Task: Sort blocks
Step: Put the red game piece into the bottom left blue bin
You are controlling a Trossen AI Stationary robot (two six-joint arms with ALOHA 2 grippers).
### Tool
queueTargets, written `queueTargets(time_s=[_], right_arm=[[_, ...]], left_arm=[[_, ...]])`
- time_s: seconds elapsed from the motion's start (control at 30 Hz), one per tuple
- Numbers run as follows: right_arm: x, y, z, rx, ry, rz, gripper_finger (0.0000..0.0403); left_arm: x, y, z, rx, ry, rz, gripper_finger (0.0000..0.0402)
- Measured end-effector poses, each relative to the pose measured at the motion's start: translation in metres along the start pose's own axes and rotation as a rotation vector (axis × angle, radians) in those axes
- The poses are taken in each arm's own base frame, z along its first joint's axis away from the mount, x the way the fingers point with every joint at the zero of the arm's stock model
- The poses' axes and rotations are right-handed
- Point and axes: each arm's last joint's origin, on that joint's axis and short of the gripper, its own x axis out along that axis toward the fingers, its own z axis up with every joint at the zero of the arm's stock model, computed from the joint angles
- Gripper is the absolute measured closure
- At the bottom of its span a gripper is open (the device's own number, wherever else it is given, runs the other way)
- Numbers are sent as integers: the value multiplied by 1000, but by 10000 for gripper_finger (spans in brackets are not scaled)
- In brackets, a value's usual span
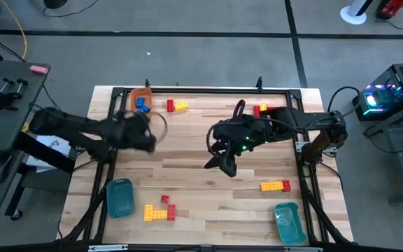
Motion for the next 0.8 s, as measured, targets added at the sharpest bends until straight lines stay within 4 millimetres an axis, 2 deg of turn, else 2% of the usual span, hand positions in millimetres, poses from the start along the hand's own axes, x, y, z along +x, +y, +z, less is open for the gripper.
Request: queueTargets(time_s=[0.07,0.17,0.27,0.33,0.43,0.57,0.8], right_arm=[[0,0,0,2,0,-1,263],[0,-1,0,4,4,-7,263],[0,-1,-1,19,5,-7,263],[1,-1,-1,28,13,-9,263],[0,0,-4,24,30,-11,263],[1,2,-6,15,48,-13,263],[1,2,-6,-5,49,-11,263]], left_arm=[[23,14,-10,-107,106,16,345],[50,23,-16,-174,211,-68,345],[59,29,-14,-237,291,-203,345],[55,28,-13,-240,338,-331,345],[35,25,-14,-231,389,-582,345],[-7,19,-24,-188,469,-896,345],[-73,7,-69,-49,704,-976,345]])
